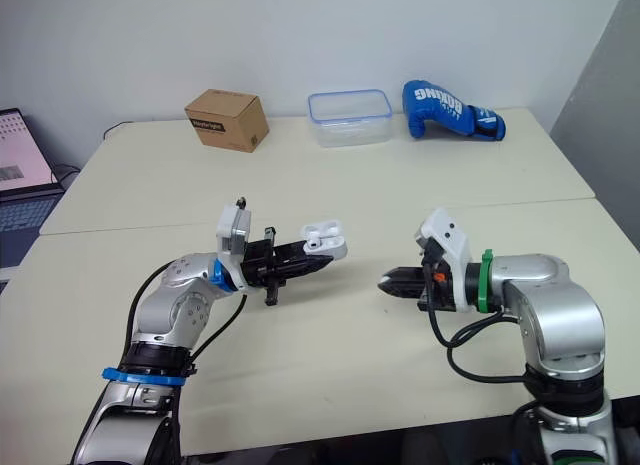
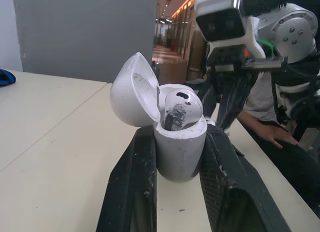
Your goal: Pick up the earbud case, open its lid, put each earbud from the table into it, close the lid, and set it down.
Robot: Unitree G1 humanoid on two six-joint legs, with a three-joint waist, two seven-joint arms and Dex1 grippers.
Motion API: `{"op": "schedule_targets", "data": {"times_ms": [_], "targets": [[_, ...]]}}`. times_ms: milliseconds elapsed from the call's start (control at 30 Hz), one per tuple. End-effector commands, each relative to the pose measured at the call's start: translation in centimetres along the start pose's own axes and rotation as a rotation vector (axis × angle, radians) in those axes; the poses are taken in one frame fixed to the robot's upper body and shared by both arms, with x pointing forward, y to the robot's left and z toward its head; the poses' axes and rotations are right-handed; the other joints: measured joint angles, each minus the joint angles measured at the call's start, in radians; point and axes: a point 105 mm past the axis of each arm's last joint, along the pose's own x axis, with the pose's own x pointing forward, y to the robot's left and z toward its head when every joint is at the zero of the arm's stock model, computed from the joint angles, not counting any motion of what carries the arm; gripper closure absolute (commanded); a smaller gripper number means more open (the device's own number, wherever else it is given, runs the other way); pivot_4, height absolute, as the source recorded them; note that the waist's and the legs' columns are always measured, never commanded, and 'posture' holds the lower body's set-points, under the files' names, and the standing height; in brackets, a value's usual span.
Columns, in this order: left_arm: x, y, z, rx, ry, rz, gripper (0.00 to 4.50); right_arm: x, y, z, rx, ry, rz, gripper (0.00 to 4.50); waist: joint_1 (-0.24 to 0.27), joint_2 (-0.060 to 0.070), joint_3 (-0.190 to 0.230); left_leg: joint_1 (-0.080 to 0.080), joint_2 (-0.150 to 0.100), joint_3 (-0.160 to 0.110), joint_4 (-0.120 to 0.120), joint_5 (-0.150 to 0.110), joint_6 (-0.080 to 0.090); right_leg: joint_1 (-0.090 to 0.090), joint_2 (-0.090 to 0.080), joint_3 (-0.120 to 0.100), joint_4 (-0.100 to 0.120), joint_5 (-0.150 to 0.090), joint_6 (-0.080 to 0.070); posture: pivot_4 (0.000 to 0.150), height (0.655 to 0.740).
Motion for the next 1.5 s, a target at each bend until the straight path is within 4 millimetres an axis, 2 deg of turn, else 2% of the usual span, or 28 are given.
{"op": "schedule_targets", "data": {"times_ms": [33,167,367,500,767,967,1500], "targets": [[0.4,0.0,0.7,0.037,-0.009,-0.022,3.75,-0.4,0.1,1.8,-0.001,-0.158,-0.060,4.14,-0.001,0.000,0.000,0.000,0.000,0.000,0.000,0.000,0.000,0.000,0.000,0.000,0.000,0.000,0.000,0.150,0.7307],[0.3,-0.1,0.7,0.037,-0.005,-0.023,3.75,0.1,-0.2,3.8,0.011,-0.333,-0.125,4.14,-0.003,0.001,0.000,0.001,0.000,0.000,0.000,0.000,0.000,0.000,0.000,0.000,0.001,0.000,0.000,0.150,0.7307],[0.3,-0.1,0.7,0.038,0.000,-0.021,3.75,1.1,0.8,4.9,-0.055,-0.386,-0.146,4.14,-0.005,0.001,0.000,0.001,0.000,0.000,0.000,0.000,0.000,0.000,0.000,0.000,0.001,0.000,0.000,0.150,0.7307],[0.5,0.2,0.6,0.048,-0.001,-0.009,3.75,1.7,1.7,6.5,-0.057,-0.441,-0.146,4.14,-0.006,0.001,0.000,0.001,0.001,0.000,0.000,0.000,0.000,0.000,0.001,0.000,0.001,0.000,0.000,0.150,0.7307],[0.8,0.4,0.6,0.034,0.000,-0.010,3.75,2.7,2.7,6.0,-0.093,-0.385,-0.113,4.14,-0.005,0.001,0.000,0.001,0.000,0.000,-0.001,0.000,0.000,0.000,0.001,0.000,0.001,0.000,0.000,0.150,0.7307],[0.9,0.5,0.9,0.028,0.001,-0.016,3.75,2.7,2.5,5.2,-0.091,-0.355,-0.096,4.14,-0.006,0.001,0.000,0.001,0.000,0.000,-0.001,0.000,0.000,0.000,0.001,0.000,0.001,0.000,0.000,0.150,0.7307],[1.2,-0.1,1.4,0.022,0.005,-0.043,3.75,3.6,2.3,5.5,-0.076,-0.343,-0.078,4.14,-0.006,0.001,0.000,0.001,0.001,0.000,-0.001,0.000,0.000,0.000,0.001,0.000,0.001,0.000,0.000,0.150,0.7307]]}}
